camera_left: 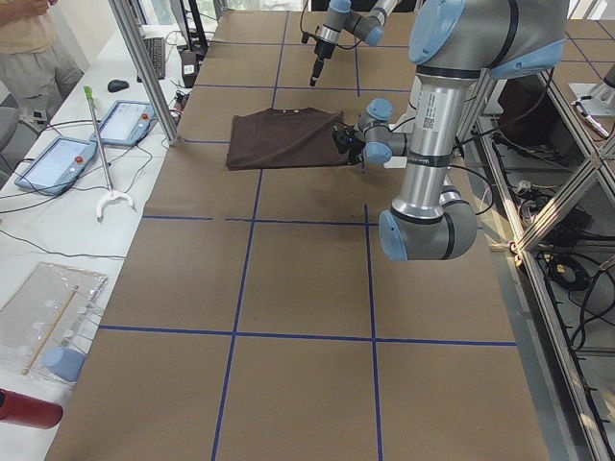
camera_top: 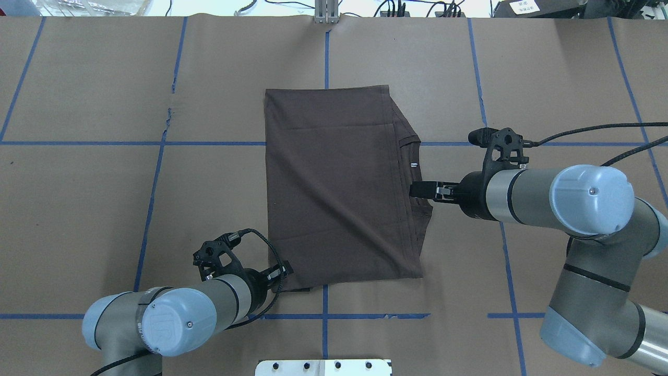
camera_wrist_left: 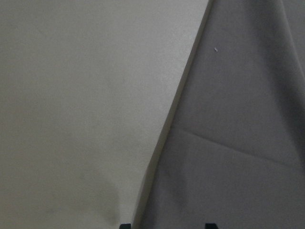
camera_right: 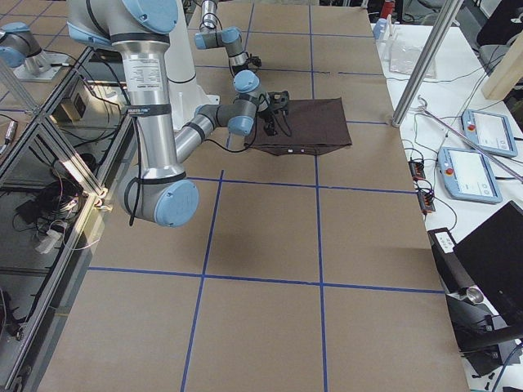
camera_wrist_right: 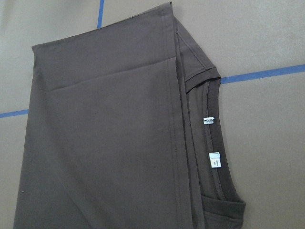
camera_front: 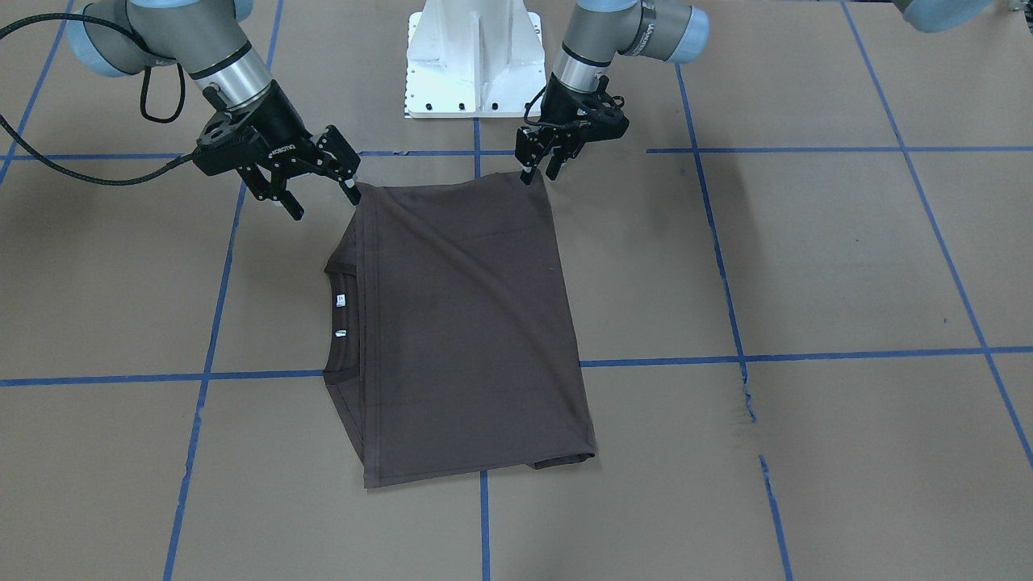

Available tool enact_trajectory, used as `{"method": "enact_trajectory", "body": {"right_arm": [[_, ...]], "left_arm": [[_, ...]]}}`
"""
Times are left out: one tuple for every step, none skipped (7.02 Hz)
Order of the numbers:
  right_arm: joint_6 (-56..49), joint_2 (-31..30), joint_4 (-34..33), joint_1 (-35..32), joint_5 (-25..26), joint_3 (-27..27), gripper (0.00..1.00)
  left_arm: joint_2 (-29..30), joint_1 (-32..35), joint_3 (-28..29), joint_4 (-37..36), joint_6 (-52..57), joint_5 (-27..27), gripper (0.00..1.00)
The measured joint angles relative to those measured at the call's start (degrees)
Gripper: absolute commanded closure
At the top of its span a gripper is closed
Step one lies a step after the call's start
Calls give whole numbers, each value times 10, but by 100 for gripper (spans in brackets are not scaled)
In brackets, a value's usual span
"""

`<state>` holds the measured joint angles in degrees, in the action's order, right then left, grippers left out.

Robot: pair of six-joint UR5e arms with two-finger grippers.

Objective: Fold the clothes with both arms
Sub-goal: 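Move the left gripper to the shirt corner nearest the robot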

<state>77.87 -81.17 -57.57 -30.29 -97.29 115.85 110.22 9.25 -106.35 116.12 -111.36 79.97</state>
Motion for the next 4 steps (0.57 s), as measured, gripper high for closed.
{"method": "enact_trajectory", "body": {"right_arm": [[0, -1, 0, 0, 0, 0, 0], [0, -2, 0, 0, 0, 0, 0], [0, -3, 0, 0, 0, 0, 0], [0, -3, 0, 0, 0, 1, 0]], "left_arm": [[5, 0, 8, 0, 0, 0, 48], [10, 0, 15, 0, 0, 1, 54], [12, 0, 19, 1, 0, 1, 58], [13, 0, 20, 1, 0, 1, 61]]}}
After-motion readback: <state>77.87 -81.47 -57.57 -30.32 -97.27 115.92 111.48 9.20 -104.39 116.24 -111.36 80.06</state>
